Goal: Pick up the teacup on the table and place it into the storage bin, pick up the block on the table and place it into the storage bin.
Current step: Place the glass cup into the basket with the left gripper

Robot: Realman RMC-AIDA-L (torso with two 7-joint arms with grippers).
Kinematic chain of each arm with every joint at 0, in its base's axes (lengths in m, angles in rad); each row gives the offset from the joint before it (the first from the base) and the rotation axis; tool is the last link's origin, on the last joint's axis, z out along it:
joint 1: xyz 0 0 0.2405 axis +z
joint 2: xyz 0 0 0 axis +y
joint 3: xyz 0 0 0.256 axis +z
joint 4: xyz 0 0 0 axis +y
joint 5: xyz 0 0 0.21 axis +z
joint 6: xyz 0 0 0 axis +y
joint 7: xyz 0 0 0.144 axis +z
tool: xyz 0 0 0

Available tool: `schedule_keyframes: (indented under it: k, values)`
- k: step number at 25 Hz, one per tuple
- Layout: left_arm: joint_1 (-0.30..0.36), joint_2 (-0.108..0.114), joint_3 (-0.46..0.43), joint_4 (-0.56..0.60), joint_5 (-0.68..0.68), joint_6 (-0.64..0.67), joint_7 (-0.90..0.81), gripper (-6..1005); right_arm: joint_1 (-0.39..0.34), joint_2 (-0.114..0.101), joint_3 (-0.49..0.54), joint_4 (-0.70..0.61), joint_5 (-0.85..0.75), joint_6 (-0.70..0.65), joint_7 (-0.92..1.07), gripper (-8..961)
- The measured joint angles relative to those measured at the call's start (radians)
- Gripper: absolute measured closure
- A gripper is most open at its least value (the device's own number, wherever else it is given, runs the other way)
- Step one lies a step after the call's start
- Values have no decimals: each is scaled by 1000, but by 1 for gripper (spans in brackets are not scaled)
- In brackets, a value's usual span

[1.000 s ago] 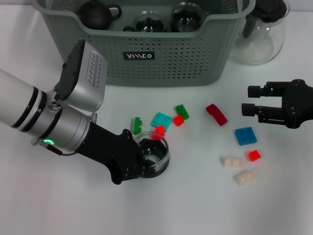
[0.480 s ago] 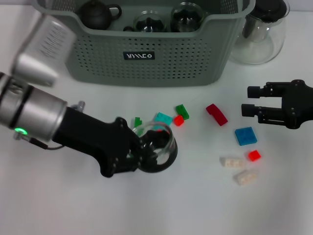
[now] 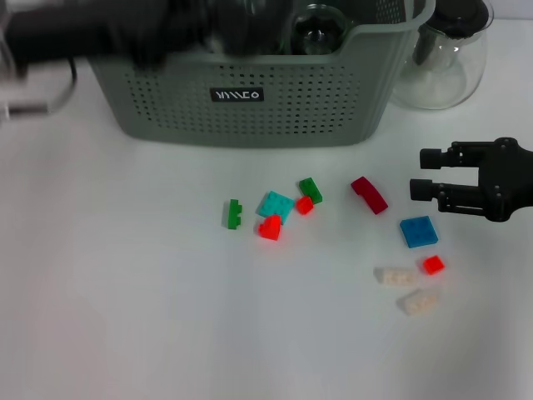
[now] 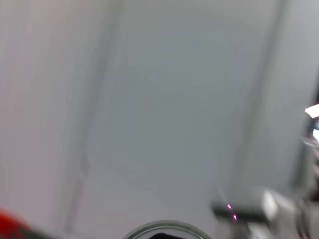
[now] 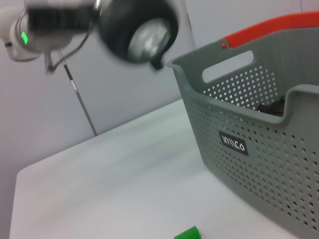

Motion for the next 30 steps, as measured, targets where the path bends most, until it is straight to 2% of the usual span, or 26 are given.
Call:
schedule_keyframes:
  k: [2,6,9,11,13,16,20,26,30]
  values:
    - [-35,15,5,32,-20,-62,-73,920,1,1,-1,0,0,0,0,357]
    - [-164,79,102,85,25,-251,-290,915,5,5,-6,0,0,0,0,357]
    - [-265,117,216,80,166,-406,-432,912,6,6,-7,0,0,0,0,357]
    - [-320,129,272,60,273,-481,-501,909,6,7,-7,0,0,1,0,358]
    - [-403,136,356,1,426,-566,-586,907,6,7,-7,0,0,4,0,358]
    - [-479,127,429,-83,589,-650,-649,904,5,7,-7,0,0,7,0,357]
    - [-553,80,486,-214,773,-765,-699,899,2,8,-8,0,0,7,0,357]
    - [-565,21,497,-307,892,-912,-707,892,-1,8,-8,0,0,8,0,358]
    - [-557,5,506,-332,909,-957,-702,888,0,8,-8,1,0,8,0,358]
